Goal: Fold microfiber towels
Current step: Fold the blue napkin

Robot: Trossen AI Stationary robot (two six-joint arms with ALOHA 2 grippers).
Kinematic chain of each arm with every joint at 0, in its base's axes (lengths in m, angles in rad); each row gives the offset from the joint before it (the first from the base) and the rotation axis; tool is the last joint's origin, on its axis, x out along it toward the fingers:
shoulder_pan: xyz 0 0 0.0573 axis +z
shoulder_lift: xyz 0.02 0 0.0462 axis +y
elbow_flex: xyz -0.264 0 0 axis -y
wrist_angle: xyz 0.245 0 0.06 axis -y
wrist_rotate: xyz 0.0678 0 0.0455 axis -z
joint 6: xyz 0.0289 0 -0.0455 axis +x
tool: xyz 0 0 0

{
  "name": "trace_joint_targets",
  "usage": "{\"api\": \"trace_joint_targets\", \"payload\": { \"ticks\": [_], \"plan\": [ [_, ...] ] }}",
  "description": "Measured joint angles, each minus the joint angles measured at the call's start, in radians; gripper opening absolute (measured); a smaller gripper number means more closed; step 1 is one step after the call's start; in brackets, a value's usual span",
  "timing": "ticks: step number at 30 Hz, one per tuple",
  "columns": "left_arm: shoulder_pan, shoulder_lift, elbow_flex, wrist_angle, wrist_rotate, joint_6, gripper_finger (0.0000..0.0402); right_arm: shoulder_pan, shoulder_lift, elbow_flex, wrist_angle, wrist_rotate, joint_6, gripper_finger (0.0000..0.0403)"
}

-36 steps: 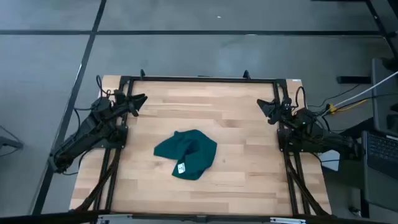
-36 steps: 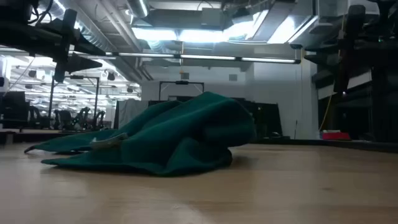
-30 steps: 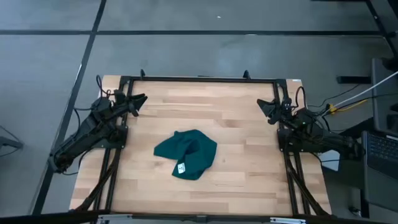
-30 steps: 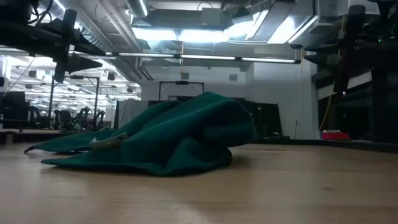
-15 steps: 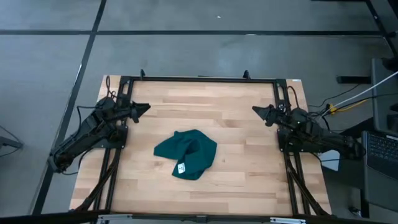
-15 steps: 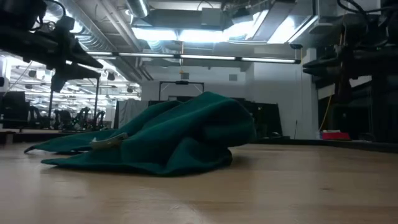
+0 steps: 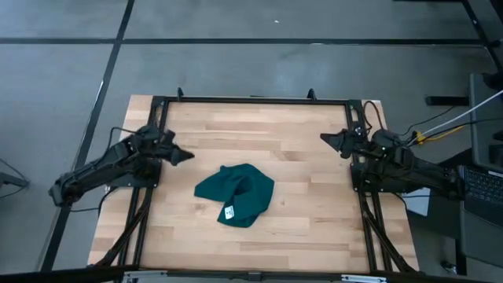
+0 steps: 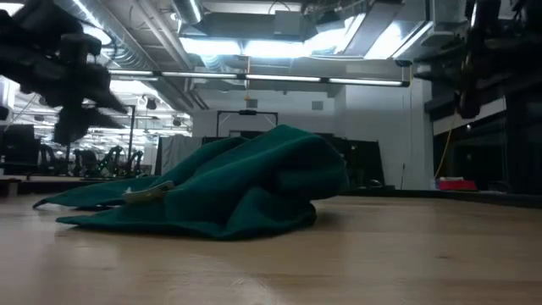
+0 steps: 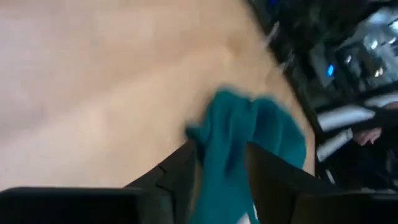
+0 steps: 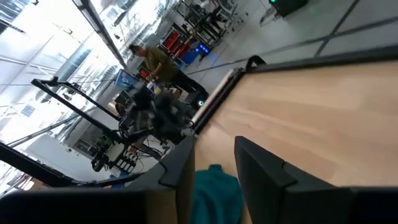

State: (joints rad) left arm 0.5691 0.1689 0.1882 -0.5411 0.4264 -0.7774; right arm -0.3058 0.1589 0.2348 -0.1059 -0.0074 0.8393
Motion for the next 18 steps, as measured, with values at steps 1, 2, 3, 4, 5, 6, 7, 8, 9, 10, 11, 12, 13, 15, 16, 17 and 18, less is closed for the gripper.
{"api": "trace_joint_targets", "payload": {
  "ticks": [1,2,3,4,5,6,7,8,9,10,11,12,13,15,16,17,18],
  "plan": [
    [-0.018,0.015,0.000,-0.014,0.023,-0.016,0.0148,0.000,0.006,0.014,0.001,0.000,-0.004,0.0123],
    [-0.037,0.028,0.000,-0.017,0.038,-0.033,0.0156,0.000,0.012,0.027,0.001,0.000,-0.009,0.0124],
    [-0.055,0.039,0.000,-0.019,0.043,-0.042,0.0163,0.000,0.019,0.037,0.000,0.000,-0.011,0.0125],
    [-0.072,0.046,0.000,-0.027,0.042,-0.054,0.0171,0.000,0.026,0.045,0.000,0.000,-0.013,0.0126],
    [-0.087,0.053,0.000,-0.032,0.039,-0.066,0.0177,0.000,0.032,0.053,-0.001,0.000,-0.017,0.0126],
    [-0.101,0.059,0.000,-0.043,0.034,-0.075,0.0183,0.000,0.038,0.061,-0.001,0.000,-0.020,0.0126],
    [-0.114,0.065,0.000,-0.056,0.024,-0.087,0.0188,0.000,0.044,0.067,-0.001,-0.001,-0.027,0.0125],
    [-0.127,0.071,0.000,-0.071,0.017,-0.103,0.0191,0.000,0.050,0.072,-0.002,-0.004,-0.033,0.0124],
    [-0.138,0.074,0.000,-0.084,0.016,-0.118,0.0195,0.000,0.056,0.077,-0.002,-0.005,-0.036,0.0122],
    [-0.150,0.080,0.000,-0.091,0.015,-0.132,0.0197,0.000,0.061,0.081,-0.004,-0.006,-0.036,0.0120],
    [-0.162,0.086,0.000,-0.097,0.015,-0.147,0.0198,0.000,0.066,0.086,-0.004,-0.009,-0.036,0.0119],
    [-0.176,0.089,0.001,-0.107,0.013,-0.166,0.0200,0.000,0.070,0.089,-0.005,-0.012,-0.038,0.0118],
    [-0.190,0.093,0.001,-0.111,0.013,-0.176,0.0200,0.000,0.073,0.092,-0.004,-0.018,-0.040,0.0118],
    [-0.217,0.103,0.001,-0.116,0.007,-0.201,0.0201,0.000,0.080,0.097,-0.004,-0.028,-0.044,0.0119],
    [-0.230,0.109,0.001,-0.117,0.000,-0.215,0.0201,0.000,0.083,0.099,-0.003,-0.032,-0.043,0.0121],
    [-0.241,0.114,0.001,-0.117,-0.010,-0.230,0.0201,0.000,0.085,0.099,-0.003,-0.035,-0.044,0.0123],
    [-0.253,0.119,0.000,-0.116,-0.019,-0.245,0.0201,0.000,0.085,0.099,-0.003,-0.038,-0.044,0.0126]
  ]
}}
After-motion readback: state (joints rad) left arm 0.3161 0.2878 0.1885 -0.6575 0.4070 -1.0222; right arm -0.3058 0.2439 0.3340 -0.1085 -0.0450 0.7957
